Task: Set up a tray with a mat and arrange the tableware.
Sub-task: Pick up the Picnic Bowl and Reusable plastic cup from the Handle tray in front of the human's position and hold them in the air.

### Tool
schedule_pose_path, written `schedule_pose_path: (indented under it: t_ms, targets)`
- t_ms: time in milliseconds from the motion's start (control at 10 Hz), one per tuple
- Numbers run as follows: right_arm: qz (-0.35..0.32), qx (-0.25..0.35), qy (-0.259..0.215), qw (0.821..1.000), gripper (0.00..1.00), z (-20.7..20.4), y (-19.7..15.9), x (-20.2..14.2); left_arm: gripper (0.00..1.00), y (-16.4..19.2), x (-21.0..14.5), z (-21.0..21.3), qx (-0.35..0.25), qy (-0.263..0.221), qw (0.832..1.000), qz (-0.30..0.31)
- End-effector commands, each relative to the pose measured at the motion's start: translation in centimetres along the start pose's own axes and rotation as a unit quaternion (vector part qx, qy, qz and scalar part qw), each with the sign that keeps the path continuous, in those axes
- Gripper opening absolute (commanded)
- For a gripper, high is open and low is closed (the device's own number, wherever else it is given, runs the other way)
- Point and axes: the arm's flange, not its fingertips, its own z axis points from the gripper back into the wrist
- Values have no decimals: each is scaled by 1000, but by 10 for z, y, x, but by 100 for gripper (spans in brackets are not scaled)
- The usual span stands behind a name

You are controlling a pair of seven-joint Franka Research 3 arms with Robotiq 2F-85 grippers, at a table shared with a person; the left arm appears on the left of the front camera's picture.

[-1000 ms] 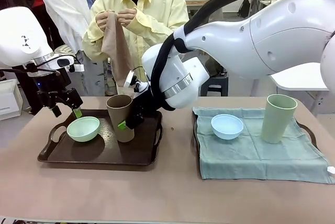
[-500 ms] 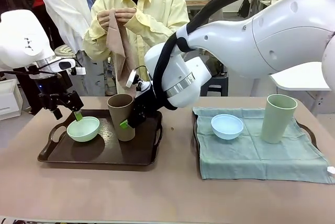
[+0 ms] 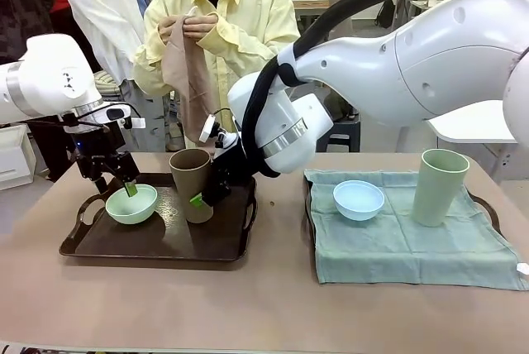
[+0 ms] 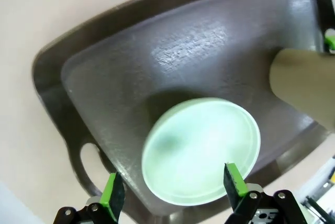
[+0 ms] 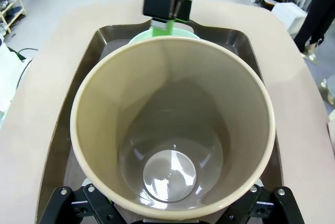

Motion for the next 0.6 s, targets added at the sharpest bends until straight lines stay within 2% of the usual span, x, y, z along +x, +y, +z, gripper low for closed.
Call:
schedule_pose_path:
  t_ms: [0,300,500]
  targets:
    - [-6,1,17,1000,100,-1,3,-1,100,11,7,-5,17,-8,999,26]
    - [-16,-3,23,1000,100,-2,2,0,100,15,12,-21,45,2,998,46]
    - [-17,1,25,1000,100,-2,1,0,100,13,12,-24,42,8,998,47]
